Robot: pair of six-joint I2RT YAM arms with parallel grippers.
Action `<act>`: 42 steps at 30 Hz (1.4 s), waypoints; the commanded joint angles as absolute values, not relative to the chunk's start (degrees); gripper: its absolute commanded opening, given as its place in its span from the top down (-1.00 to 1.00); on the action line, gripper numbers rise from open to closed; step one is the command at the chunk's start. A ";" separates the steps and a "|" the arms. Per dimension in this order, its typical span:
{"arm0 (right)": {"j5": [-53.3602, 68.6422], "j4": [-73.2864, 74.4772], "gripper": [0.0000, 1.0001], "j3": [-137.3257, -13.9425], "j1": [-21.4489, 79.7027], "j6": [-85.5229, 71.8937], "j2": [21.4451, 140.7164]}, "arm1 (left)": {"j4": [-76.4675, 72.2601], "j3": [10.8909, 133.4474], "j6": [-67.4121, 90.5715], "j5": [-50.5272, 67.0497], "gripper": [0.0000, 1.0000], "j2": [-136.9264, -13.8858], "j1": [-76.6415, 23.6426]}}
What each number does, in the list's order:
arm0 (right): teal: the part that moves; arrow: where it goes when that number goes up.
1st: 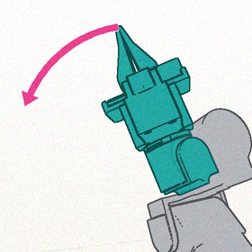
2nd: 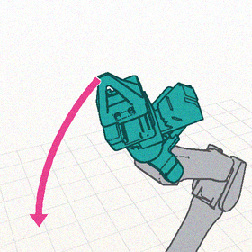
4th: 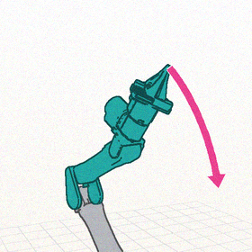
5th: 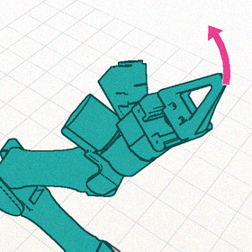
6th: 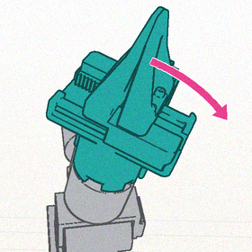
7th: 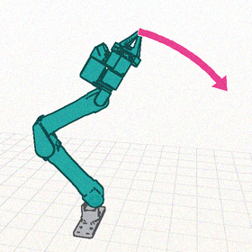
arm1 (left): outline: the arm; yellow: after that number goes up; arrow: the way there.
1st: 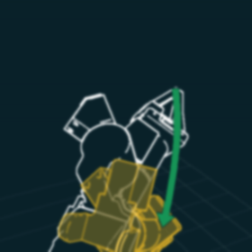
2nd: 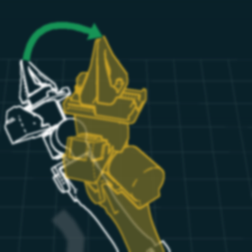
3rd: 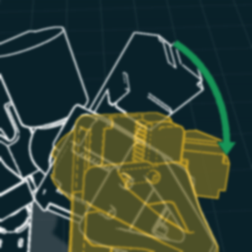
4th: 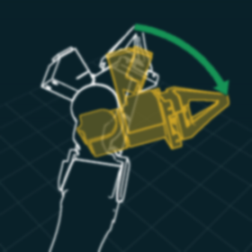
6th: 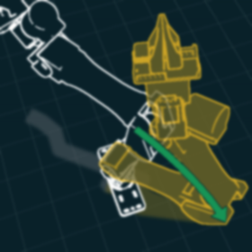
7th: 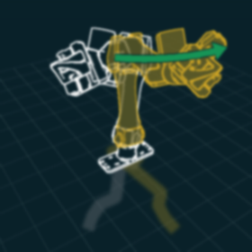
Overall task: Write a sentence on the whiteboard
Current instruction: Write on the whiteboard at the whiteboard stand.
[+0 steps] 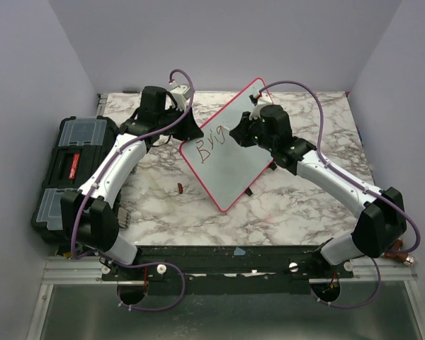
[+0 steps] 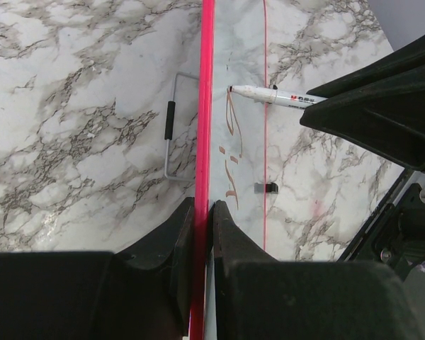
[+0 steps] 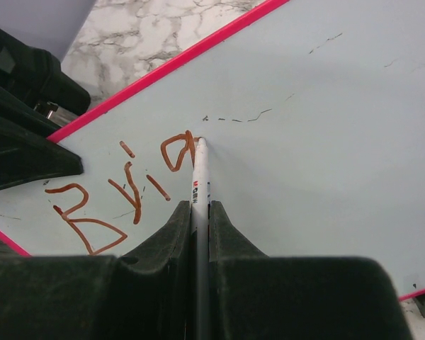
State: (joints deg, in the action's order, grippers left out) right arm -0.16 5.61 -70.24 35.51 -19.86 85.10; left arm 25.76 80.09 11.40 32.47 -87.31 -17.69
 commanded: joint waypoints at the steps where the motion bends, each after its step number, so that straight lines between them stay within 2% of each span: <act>1: -3.26 5.54 0.99 -71.89 35.53 -18.71 86.40 | 23.56 79.62 8.52 30.70 1.00 -85.41 -17.69; 15: -7.68 7.54 0.99 -74.59 35.51 -18.25 85.57 | 24.02 79.97 8.26 29.05 1.00 -85.58 -17.67; 31: -1.27 5.32 0.99 -75.75 35.51 -22.06 85.77 | 24.29 79.99 9.32 27.79 1.00 -85.60 -17.67; 42: -2.44 5.15 0.99 -74.26 35.51 -22.21 87.01 | 23.83 79.69 9.40 27.86 1.00 -85.64 -17.84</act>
